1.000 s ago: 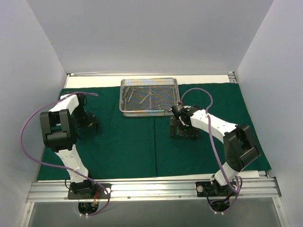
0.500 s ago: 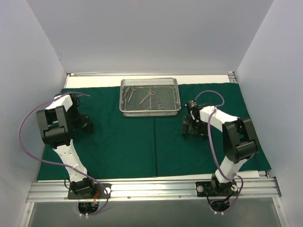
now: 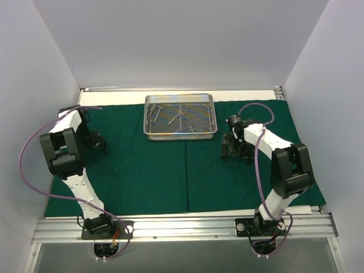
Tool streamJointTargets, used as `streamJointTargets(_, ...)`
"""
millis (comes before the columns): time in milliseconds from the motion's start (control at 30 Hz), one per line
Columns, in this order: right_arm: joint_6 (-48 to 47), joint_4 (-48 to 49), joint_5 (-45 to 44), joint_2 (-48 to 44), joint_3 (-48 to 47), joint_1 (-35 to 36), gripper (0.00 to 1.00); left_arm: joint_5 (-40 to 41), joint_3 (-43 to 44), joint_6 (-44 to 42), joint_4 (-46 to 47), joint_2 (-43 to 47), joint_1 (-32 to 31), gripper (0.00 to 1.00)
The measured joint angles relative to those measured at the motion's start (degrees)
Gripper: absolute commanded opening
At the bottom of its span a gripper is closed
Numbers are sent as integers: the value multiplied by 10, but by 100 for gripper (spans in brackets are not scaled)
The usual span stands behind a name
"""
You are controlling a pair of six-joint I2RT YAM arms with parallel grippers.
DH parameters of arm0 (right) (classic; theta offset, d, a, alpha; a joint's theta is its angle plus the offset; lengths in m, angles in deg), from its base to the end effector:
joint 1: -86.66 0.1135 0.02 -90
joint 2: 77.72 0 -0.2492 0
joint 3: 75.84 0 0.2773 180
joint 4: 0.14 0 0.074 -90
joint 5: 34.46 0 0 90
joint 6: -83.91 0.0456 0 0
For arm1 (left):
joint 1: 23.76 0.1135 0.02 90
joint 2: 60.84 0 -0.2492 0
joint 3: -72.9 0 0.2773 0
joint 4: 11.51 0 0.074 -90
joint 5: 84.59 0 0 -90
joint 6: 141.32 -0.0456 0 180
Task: Open and lay out the surgical kit
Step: Smooth out the surgical kit at the center of the board.
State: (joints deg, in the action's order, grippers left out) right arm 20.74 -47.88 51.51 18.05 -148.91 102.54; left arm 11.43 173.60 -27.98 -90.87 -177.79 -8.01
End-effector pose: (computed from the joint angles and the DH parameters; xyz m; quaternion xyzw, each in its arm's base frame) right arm 0.3287 0.0902 0.1418 0.0999 0.9798 0.0295 0.1707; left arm 0.3716 0.1098 0.1393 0.3313 -0.9408 -0.0556 0.0453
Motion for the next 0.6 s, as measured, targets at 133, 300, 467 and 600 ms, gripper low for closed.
streamJointTargets(133, -9, 0, 0, 5, -61, -24, 99, -5, 20, 0, 2, 28, 0, 94)
streamJointTargets(300, -14, 21, 5, 35, -83, -55, 99, -23, 23, -1, 3, 38, 0, 94)
streamJointTargets(467, -17, 27, 32, 62, -89, -65, 100, -70, 22, -12, 20, 43, -2, 94)
streamJointTargets(600, -29, 44, 74, 62, -148, -65, 100, -145, 21, -18, 64, 75, -9, 94)
